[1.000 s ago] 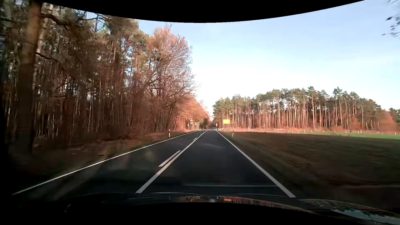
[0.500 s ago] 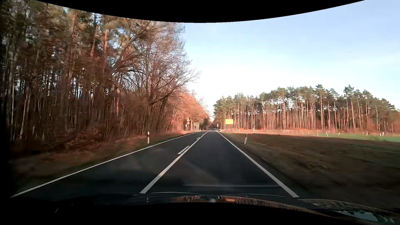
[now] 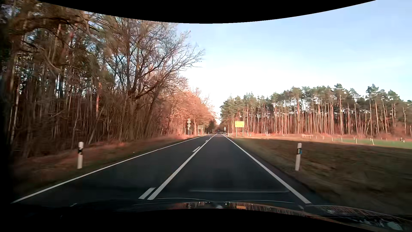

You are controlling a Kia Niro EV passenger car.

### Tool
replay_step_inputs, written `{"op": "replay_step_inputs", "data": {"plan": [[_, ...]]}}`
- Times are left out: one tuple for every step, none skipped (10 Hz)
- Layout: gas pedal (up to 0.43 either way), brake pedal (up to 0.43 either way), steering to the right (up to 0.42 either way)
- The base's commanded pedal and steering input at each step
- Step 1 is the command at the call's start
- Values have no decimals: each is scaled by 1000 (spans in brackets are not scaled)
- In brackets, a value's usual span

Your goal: Follow the waypoints while adhering to traffic rules and regulations

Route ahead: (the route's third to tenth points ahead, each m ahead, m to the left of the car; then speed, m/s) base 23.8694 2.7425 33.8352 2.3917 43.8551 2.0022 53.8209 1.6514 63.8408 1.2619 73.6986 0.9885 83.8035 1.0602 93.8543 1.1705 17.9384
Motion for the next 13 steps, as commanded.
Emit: {"op": "replay_step_inputs", "data": {"plan": [[138,0,1],[138,0,1],[138,0,1],[138,0,1],[138,0,1],[130,0,1],[130,0,1],[130,0,1],[130,0,1],[130,0,2],[130,0,1],[118,0,1],[118,0,1]]}}
